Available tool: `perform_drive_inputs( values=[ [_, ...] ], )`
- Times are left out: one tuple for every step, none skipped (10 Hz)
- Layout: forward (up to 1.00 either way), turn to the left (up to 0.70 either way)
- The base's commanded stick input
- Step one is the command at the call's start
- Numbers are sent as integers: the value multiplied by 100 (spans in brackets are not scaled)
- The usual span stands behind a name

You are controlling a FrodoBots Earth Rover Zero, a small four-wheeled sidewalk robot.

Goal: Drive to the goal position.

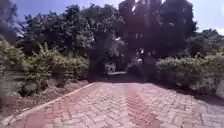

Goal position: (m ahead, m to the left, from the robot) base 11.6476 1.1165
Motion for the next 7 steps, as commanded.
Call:
perform_drive_inputs(
  values=[
    [70, 0],
    [70, 0],
    [70, 0],
    [70, 0],
    [70, 0],
    [70, 0],
    [70, 0]
  ],
)
